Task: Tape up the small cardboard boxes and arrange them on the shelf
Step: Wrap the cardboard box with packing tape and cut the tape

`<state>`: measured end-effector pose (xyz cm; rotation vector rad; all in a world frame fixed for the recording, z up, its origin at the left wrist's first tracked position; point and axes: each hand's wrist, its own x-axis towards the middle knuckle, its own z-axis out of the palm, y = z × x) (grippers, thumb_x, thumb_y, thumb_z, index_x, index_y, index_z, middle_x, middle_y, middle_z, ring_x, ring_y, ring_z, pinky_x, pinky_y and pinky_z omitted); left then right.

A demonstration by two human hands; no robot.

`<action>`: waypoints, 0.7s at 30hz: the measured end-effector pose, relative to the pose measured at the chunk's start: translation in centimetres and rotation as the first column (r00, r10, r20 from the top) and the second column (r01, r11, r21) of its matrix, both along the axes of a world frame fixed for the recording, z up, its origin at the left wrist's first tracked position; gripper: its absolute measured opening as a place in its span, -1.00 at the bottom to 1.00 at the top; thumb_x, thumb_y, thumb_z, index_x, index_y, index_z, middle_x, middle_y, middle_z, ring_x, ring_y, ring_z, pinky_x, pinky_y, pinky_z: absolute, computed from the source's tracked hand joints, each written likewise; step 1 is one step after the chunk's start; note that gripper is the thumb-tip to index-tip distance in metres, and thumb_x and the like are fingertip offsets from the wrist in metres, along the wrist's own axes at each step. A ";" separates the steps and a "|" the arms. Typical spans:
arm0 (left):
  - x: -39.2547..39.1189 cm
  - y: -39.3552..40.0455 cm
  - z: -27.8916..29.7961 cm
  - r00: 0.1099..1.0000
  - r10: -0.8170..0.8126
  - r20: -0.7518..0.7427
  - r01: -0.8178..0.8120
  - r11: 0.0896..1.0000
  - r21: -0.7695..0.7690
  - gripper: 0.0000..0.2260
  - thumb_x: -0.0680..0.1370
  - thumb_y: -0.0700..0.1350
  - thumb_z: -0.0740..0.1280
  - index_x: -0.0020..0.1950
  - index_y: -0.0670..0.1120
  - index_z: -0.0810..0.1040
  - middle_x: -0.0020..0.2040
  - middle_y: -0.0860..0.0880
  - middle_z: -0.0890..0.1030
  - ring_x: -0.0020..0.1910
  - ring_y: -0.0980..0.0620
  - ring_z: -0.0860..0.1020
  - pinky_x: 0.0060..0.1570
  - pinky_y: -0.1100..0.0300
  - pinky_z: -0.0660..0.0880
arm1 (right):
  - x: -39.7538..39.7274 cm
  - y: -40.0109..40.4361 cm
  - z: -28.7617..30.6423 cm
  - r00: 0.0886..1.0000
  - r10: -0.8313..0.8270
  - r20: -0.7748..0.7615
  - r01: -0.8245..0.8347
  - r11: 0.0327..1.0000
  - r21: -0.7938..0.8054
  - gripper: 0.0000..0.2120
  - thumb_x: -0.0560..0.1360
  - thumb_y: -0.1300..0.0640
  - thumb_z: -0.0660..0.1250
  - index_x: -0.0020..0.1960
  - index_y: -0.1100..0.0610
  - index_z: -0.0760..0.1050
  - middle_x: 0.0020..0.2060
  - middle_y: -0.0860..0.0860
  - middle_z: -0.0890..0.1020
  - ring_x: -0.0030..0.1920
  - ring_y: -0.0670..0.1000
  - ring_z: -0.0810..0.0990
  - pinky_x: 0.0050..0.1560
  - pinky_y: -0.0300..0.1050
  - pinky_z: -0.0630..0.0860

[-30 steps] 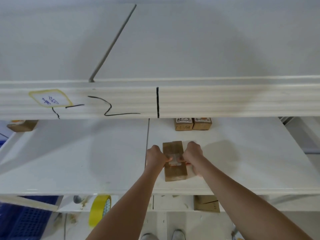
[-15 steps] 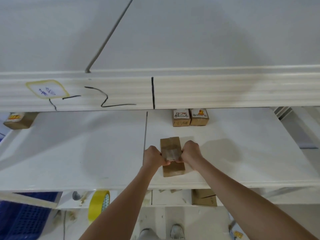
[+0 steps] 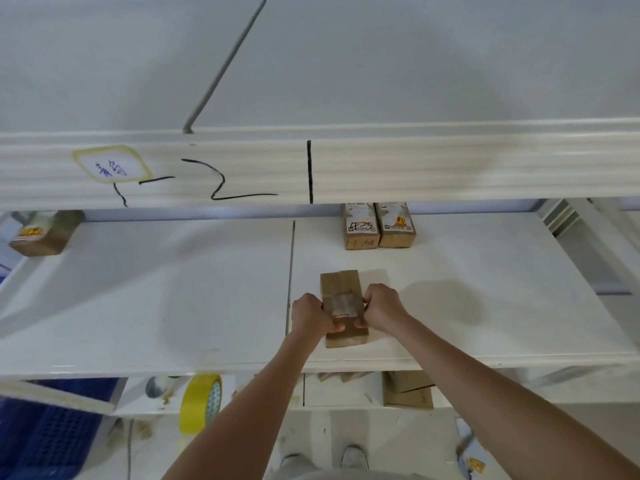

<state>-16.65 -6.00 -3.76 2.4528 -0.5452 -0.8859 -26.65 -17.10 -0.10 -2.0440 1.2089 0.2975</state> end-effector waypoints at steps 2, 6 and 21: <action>-0.3 -0.2 0.3 1.000 -0.025 0.009 0.025 0.999 0.036 -0.61 0.35 0.02 0.63 -0.12 -0.14 0.49 -0.21 0.00 0.52 -0.21 0.07 0.50 -0.41 0.30 0.33 | 0.0 0.3 -0.1 1.000 -0.005 -0.018 0.004 1.000 -0.016 -0.59 0.38 0.21 0.61 0.16 0.21 0.55 0.09 0.09 0.62 0.06 0.09 0.61 -0.11 -0.17 0.54; 0.8 -1.0 1.0 0.998 0.001 -0.065 -0.004 0.998 -0.055 -0.65 0.51 0.06 0.50 0.04 -0.15 0.47 -0.19 0.00 0.54 -0.28 0.11 0.54 -0.45 0.33 0.41 | 0.6 -0.7 0.1 0.998 -0.064 0.025 0.063 0.996 0.058 -0.81 0.51 0.29 0.43 0.10 0.27 0.54 0.03 0.17 0.65 -0.03 0.14 0.68 -0.14 -0.07 0.66; 2.0 -1.9 0.7 0.982 0.153 -0.109 -0.157 0.987 -0.033 -0.68 0.53 0.03 0.49 -0.12 -0.16 0.44 -0.27 -0.09 0.58 -0.49 0.02 0.60 -0.63 0.26 0.46 | 2.8 -2.7 -0.5 0.986 -0.108 -0.128 0.123 0.986 0.116 -0.81 0.57 0.16 0.39 -0.04 0.32 0.54 -0.29 0.20 0.70 -0.35 0.14 0.72 -0.30 -0.01 0.69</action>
